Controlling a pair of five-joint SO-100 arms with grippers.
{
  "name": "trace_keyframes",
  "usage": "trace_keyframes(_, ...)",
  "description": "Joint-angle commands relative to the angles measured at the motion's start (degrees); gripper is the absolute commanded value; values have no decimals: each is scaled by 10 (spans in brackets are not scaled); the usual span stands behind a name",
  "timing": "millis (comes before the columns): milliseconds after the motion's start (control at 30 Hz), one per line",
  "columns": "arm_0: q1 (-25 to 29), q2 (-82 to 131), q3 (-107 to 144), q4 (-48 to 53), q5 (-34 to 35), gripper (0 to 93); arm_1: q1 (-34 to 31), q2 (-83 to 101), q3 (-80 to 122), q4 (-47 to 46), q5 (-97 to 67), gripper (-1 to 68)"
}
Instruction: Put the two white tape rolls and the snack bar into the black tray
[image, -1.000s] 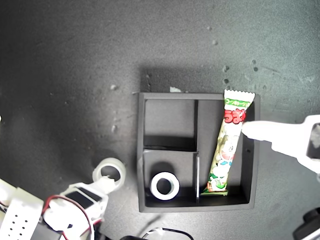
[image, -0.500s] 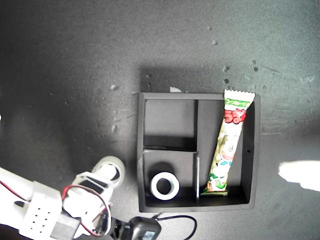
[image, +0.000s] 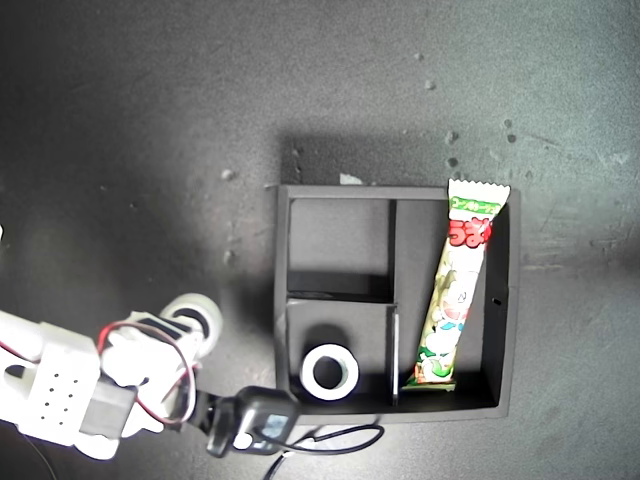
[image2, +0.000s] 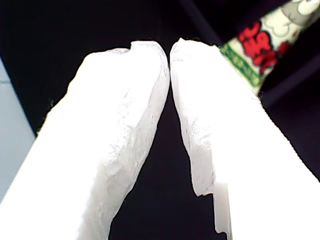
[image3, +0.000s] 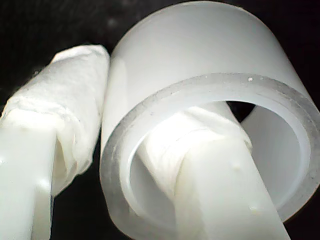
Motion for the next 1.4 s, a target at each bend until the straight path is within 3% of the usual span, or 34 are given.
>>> trace_keyframes(0, -25, 122, 9, 31, 32, 0, 34, 84, 102, 2, 43, -2)
trace_keyframes(200, -73, 197, -72, 112, 134, 0, 72, 244, 376, -14, 113, -2)
trace_keyframes(500, -161, 61, -303, 125, 322, 0, 67, 601, 933, -280, 233, -4)
trace_keyframes(633, -174, -66, -454, 164, 387, 0, 51, 693, 1100, -374, 257, -4)
trace_keyframes(867, -199, -331, -763, 323, 394, 0, 19, 707, 1220, -495, 252, -4)
trace_keyframes(967, -203, -554, -1160, 458, 400, -1, 11, 707, 1231, -507, 250, -4)
trace_keyframes(1367, -205, -566, -1097, 456, 379, 2, -4, 707, 1276, -546, 251, -4)
